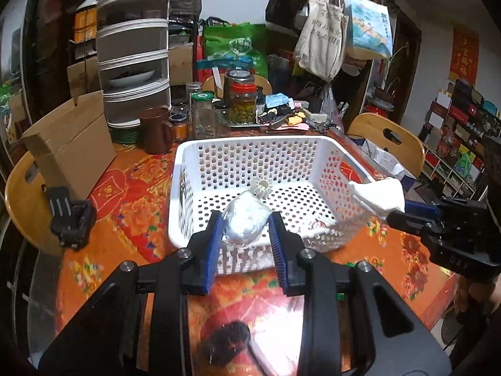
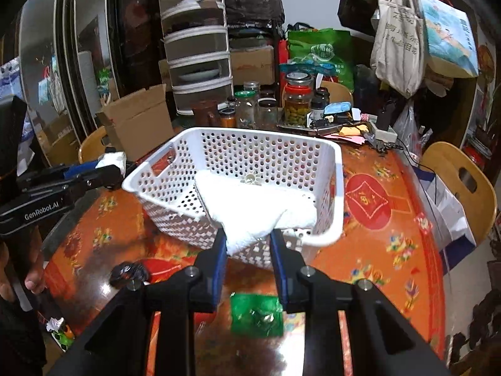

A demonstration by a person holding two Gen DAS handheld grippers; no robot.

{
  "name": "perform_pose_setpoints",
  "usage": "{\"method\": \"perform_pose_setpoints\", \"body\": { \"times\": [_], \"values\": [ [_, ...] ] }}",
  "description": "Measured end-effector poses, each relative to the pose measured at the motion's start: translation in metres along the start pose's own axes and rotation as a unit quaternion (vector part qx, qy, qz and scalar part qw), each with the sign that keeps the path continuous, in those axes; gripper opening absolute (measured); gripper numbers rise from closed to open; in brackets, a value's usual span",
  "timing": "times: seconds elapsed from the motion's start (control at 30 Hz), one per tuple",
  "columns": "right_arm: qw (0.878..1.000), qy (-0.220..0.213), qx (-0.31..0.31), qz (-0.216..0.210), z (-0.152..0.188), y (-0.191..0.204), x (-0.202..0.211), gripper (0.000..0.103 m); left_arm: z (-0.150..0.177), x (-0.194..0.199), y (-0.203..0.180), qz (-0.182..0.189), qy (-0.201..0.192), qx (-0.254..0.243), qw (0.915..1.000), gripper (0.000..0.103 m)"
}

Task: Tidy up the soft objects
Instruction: 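Carry the cloth ball with the left tool while the right tool carries the folded cloth into the basket, then open the left tool releasing the cloth ball while the right tool releases the folded cloth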

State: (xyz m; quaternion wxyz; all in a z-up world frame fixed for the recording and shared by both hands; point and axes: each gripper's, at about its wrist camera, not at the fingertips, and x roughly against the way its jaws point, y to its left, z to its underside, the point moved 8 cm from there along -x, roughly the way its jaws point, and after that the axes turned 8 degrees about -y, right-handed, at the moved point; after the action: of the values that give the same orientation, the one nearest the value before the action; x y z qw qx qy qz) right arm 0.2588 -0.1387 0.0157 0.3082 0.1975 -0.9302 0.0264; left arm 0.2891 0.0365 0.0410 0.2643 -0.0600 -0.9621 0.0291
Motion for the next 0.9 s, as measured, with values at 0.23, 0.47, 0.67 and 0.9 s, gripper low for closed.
{"method": "perform_pose_setpoints", "body": {
  "times": [0.23,0.47,0.67,0.9],
  "values": [
    [0.998,0.059,0.000,0.008,-0.020,-0.013,-0.053,0.025,-0.017,-0.073,-0.002,-0.005,0.072,-0.003,0.9974,0.028],
    [0.992,0.121,0.006,0.028,-0.018,-0.021,-0.111,0.025,0.002,-0.143,0.006,-0.036,0.147,0.000,0.9885,0.028],
    [0.986,0.159,0.024,0.034,-0.009,-0.018,-0.144,0.025,0.020,-0.175,0.013,-0.050,0.183,-0.011,0.9817,0.028],
    [0.982,0.184,0.027,0.039,-0.001,-0.023,-0.167,0.026,0.037,-0.200,0.017,-0.057,0.220,-0.018,0.9736,0.028]
  ]
}}
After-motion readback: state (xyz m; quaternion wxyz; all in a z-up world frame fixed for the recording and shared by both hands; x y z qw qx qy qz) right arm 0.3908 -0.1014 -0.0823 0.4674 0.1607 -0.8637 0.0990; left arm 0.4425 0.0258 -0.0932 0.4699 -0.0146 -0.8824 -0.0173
